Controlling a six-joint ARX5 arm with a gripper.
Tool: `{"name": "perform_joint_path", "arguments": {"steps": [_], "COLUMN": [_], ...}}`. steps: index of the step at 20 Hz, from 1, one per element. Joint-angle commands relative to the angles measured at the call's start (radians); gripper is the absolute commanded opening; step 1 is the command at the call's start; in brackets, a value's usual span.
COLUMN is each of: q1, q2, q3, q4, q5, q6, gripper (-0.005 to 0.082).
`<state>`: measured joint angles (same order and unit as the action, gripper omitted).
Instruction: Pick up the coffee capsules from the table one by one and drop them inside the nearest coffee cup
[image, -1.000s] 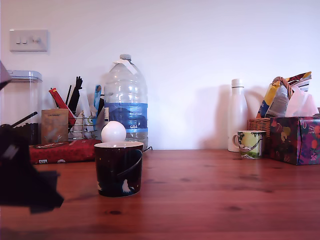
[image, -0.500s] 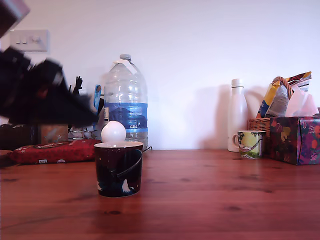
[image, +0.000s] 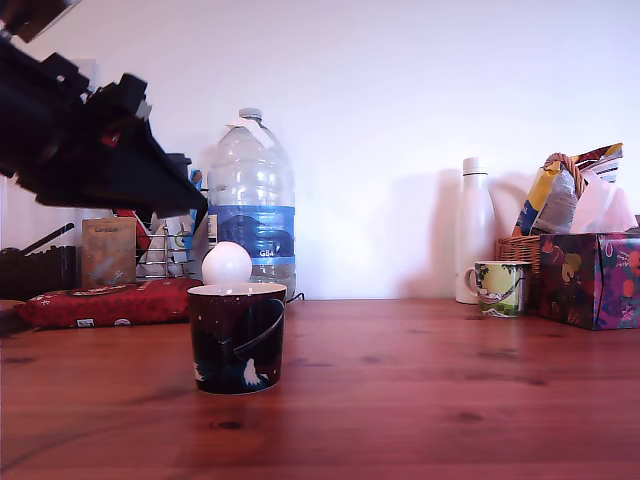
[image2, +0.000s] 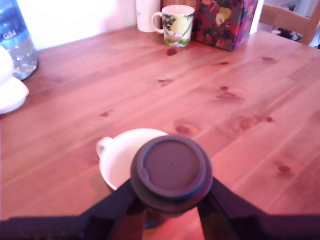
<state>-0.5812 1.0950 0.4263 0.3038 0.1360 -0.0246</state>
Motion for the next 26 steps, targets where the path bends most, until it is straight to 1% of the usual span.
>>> {"name": "perform_joint_path", "arguments": {"steps": [1,5,6,12,16,18,21,26], "q1": [0.010,0.016,0.016,0.017,0.024,0.029,0.030,0.036], "q2": [0.047,0.172,0.207,0.396,0.475,0.486,0.486,0.486], "q3": [0.045,0.177,0.208,0.403,0.496,0.515,0.520,0.520], "q4": [-0.041,-0.161,-0.187,-0.368,-0.447,-0.459,-0.462,-0.472], "q5": [0.023,0.061,0.064,0.065,0.064,0.058,0.039,0.036], "q6": [0.007,0.011,0.024,0.053,0.060,0.060,0.082,0.085], "gripper": [0.0178,0.0178,0.0178,0.0178,0.0178,0.0178,0.0178,0.0178]}}
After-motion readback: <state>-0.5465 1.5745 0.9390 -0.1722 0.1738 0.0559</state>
